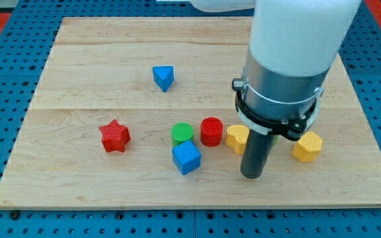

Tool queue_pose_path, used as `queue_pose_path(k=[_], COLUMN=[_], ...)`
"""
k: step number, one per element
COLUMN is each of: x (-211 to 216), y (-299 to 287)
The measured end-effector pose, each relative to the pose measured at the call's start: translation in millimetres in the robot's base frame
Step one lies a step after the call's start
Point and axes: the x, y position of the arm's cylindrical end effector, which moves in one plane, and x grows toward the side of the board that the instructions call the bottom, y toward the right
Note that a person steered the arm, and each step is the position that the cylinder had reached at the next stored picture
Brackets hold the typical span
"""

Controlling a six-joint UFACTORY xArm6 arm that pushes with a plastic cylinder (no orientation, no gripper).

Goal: Slide the heart to the top right side

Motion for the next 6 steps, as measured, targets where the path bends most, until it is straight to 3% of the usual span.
queue_pose_path(k=[2, 4, 5, 6], x=[-17, -110, -104, -128], y=[4, -6, -7, -4])
